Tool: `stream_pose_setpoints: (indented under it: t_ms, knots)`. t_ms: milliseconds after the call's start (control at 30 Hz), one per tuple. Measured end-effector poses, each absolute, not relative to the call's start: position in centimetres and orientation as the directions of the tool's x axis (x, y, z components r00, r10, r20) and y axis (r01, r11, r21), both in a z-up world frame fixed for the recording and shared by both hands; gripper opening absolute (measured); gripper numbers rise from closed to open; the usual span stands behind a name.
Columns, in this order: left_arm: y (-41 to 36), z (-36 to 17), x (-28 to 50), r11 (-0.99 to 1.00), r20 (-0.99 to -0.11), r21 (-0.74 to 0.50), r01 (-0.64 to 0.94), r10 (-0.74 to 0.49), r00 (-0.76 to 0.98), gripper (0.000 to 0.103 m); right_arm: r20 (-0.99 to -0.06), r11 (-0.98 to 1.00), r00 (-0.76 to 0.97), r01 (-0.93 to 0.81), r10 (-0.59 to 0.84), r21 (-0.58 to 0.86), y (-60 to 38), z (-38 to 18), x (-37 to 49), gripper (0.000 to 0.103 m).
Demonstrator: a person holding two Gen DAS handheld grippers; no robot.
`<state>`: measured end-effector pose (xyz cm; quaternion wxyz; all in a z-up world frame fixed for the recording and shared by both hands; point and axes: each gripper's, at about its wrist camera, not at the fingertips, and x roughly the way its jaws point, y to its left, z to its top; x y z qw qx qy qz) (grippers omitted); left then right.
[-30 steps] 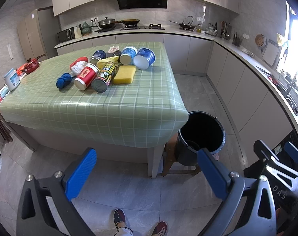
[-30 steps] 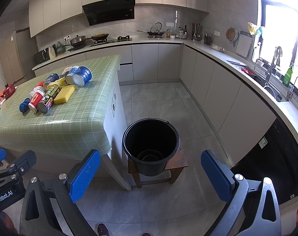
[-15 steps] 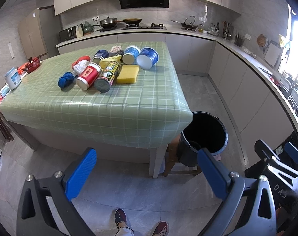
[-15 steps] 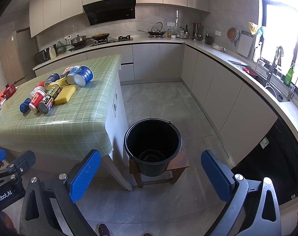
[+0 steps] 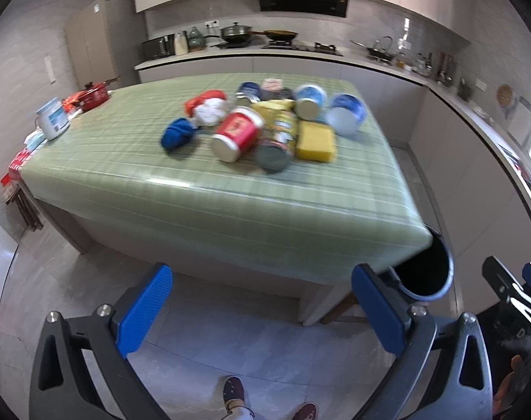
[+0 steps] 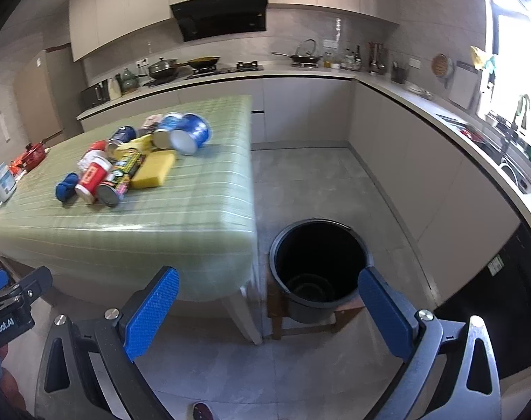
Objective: Collect trash
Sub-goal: 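Move both tools toward the trash items on the green table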
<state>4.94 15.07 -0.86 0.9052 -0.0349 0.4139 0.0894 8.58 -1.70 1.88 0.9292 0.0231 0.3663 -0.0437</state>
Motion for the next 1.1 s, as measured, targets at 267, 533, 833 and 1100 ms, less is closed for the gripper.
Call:
stream_pose_setpoints:
  t_ms: [267, 533, 833, 1100]
  knots:
    - [22.3, -1.4, 9.4, 0.986, -0.753, 0.002, -0.168, 0.112, 0.649, 0.103, -0.680, 0.996, 0.731, 0.087, -0.047, 0.025, 6.1, 2.1, 13.3, 0.103]
    - [26.2, -1.3, 14.7, 0.996, -0.744, 0.010, -0.088, 0.066, 0.665, 0.102, -0.680, 0.994, 0.731, 0.104, -0.047, 0.042, 11.3, 2.3, 16.9, 0.103]
    - [26.0, -3.0, 21.9, 0.999, -0.776, -0.009, -0.033, 0.014, 0.630, 0.101, -0.683, 0.996, 0.730, 0.079, -0.032, 0.039, 12.6, 1.7, 23.5, 0.103]
    - [25.1, -4.5, 26.6, 0.999, -0.807, -0.034, 0.017, -0.037, 0.589, 0.096, -0.689, 0.996, 0.725, 0.062, -0.002, 0.062, 12.1, 1.2, 29.9, 0.103]
